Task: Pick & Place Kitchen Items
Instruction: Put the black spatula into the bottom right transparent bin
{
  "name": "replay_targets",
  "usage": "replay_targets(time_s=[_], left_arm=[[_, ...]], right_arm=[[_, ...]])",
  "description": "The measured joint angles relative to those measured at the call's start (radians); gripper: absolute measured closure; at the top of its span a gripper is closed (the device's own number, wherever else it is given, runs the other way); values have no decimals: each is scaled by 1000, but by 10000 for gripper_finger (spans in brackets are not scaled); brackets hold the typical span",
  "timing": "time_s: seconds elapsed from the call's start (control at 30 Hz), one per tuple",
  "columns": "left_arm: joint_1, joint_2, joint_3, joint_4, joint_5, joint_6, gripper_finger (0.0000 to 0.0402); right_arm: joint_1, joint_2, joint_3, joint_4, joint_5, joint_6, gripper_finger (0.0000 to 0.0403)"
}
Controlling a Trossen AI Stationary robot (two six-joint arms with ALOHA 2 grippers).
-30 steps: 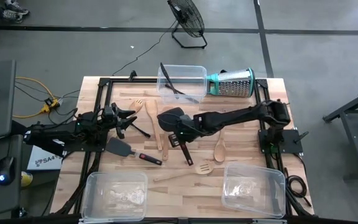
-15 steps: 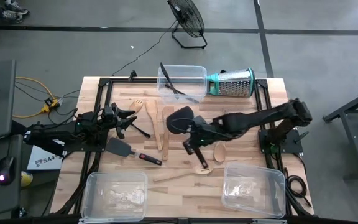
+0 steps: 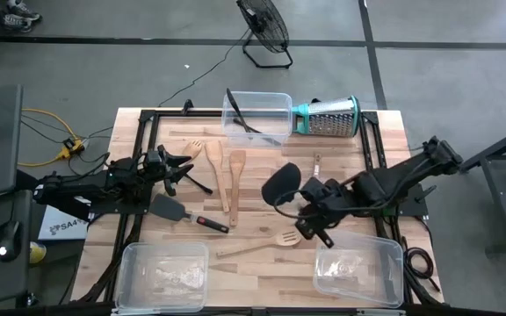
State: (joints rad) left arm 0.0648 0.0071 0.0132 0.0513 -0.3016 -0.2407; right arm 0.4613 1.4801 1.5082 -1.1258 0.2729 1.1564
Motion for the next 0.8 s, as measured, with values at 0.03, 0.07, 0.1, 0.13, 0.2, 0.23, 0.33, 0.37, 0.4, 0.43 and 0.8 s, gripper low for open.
replay_targets(time_s=[0.03, 0.07, 0.1, 0.13, 0.2, 0.23, 0.33, 0.37, 0.4, 0.43, 0.8], left_arm=[[0, 0, 0, 0, 0, 0, 249], [0, 0, 0, 0, 0, 0, 249], [0, 0, 0, 0, 0, 0, 249], [0, 0, 0, 0, 0, 0, 249], [0, 0, 0, 0, 0, 0, 249], [0, 0, 0, 0, 1, 0, 249], [0, 0, 0, 0, 2, 0, 249], [0, 0, 0, 0, 2, 0, 249], [0, 0, 0, 0, 2, 0, 249], [0, 0, 0, 0, 2, 0, 249], [0, 0, 0, 0, 2, 0, 249]], right_arm=[[14, -5, 0, -8, 0, 0, 339], [27, -10, 0, -18, 0, 0, 339], [40, -14, 0, -31, -1, 0, 339], [54, -19, 0, -47, -2, 3, 339], [84, -28, 0, -81, -2, 29, 339], [98, -33, 0, -100, -3, 49, 339], [143, -46, 0, -161, -6, 115, 339], [159, -46, 0, -180, -7, 140, 339], [176, -46, 0, -200, -7, 163, 339], [194, -46, 0, -218, -8, 185, 339], [403, -44, -4, -371, -2, 505, 339]])
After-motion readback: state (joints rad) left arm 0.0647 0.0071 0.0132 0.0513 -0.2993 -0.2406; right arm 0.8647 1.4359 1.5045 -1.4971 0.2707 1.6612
